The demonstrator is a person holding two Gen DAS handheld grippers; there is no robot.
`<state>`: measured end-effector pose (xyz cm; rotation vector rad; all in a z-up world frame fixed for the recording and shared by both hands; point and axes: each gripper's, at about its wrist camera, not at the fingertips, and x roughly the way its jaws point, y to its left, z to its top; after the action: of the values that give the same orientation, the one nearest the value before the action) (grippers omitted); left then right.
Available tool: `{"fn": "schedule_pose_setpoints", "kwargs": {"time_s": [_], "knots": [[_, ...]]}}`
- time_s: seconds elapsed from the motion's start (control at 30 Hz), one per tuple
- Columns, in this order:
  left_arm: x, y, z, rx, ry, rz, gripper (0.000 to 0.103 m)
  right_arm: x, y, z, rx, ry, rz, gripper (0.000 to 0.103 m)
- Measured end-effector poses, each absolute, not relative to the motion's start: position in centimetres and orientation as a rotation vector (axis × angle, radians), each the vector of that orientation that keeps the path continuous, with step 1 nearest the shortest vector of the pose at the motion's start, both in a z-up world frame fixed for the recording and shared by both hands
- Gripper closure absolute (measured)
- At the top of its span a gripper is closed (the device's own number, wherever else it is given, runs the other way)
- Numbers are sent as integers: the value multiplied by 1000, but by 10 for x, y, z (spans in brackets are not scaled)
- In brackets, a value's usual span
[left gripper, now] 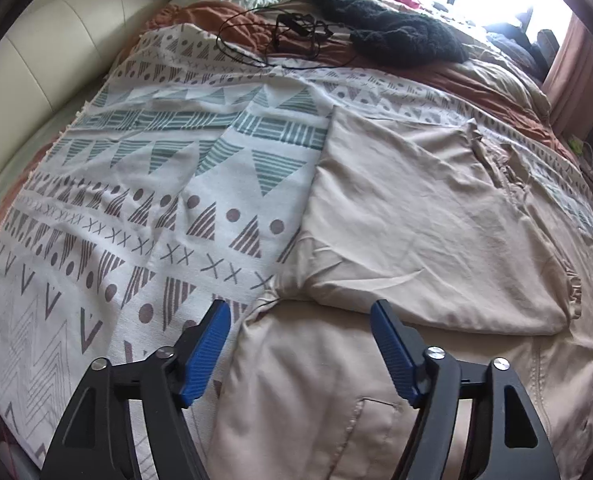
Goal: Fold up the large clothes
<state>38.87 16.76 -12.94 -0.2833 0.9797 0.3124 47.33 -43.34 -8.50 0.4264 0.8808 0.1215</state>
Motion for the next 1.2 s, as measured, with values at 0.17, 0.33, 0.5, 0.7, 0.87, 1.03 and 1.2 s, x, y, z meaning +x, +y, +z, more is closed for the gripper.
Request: {"fn": "schedule_pose_setpoints", "kwargs": {"time_s": [0.17,0.33,0.5,0.7,0.87,1.03,1.2], "knots": [[394,130,-117,-276,958,238,20,459,-477,-54,390,794,72,26],[402,97,-109,-263,955,198,20,448,-531,-36,430,744,14,26],[409,65,-99,-262,945,165,20,441,-590,-27,480,706,-48,26],[417,30,-94,-257,935,120,20,437,-657,-29,593,658,-105,32],[427,7,-102,-262,953,84,20,445,-692,-38,619,663,-142,44],[437,-12,-109,-230,968,62,20,461,-715,-57,662,683,-162,55],[446,-17,-118,-209,987,63,20,481,-731,-76,697,704,-169,61]]}}
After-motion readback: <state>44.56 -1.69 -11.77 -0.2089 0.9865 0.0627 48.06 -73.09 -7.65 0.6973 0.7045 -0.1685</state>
